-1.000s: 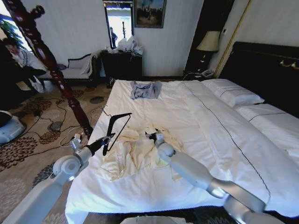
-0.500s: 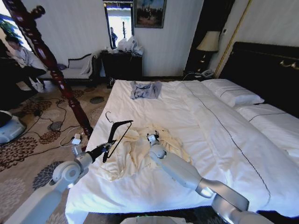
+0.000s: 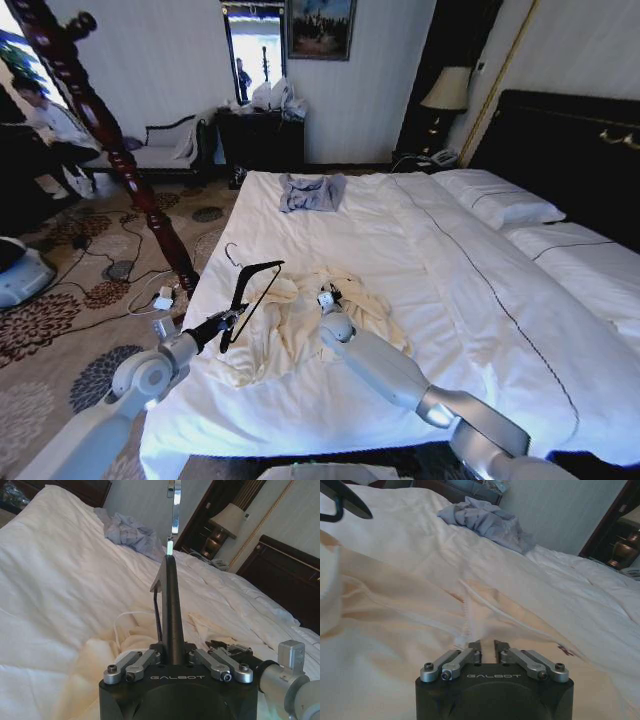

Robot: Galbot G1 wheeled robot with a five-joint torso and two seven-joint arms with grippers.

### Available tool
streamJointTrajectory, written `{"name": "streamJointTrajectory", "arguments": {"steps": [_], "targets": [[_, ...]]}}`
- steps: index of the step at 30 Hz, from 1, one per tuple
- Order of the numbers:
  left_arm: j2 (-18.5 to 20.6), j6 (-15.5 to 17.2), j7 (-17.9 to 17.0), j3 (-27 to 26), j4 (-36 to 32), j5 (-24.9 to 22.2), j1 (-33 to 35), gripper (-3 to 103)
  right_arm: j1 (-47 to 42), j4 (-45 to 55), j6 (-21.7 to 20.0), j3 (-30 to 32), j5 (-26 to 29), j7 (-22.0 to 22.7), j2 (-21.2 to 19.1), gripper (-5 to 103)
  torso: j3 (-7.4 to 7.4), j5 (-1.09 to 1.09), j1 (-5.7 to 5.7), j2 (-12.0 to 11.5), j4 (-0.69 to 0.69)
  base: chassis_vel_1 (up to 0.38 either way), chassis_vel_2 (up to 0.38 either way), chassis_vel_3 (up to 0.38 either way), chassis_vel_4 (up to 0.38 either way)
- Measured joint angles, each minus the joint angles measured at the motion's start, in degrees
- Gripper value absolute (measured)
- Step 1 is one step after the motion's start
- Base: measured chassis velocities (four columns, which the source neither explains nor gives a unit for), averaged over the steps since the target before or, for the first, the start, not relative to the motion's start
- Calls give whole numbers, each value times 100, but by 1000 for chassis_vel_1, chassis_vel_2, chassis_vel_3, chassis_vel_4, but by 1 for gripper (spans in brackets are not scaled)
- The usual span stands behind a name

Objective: Pick up the clothes from the bed and hang them on the clothes hanger.

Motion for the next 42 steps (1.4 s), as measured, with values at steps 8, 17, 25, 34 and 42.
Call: {"name": "streamJointTrajectory", "arguments": {"steps": [8, 17, 25, 34, 42], "targets": [[0, -6, 5, 15, -7, -2, -58, 18, 1, 139, 103, 87, -48, -121, -118, -3, 0, 0, 0, 0, -1, 0, 0, 0, 0], [79, -38, 53, -32, 219, 71, -74, 18, 143, -19, 13, -159, -1, 46, 206, 28, 0, 0, 0, 0, 2, 0, 0, 0, 0], [37, -45, 49, -21, 138, 81, -72, 18, 221, -331, -323, -307, -133, 496, 350, 55, 0, 0, 0, 0, -1, 0, 0, 0, 0], [44, -76, 40, -48, 169, 76, -121, 18, 268, -708, -303, -312, -133, 772, 567, 62, 0, 0, 0, 0, 0, 0, 0, 0, 0], [22, -83, 40, 33, 142, 107, -109, 18, 325, -909, -267, -195, -323, 839, 637, 35, 0, 0, 0, 0, 0, 0, 0, 0, 0]]}}
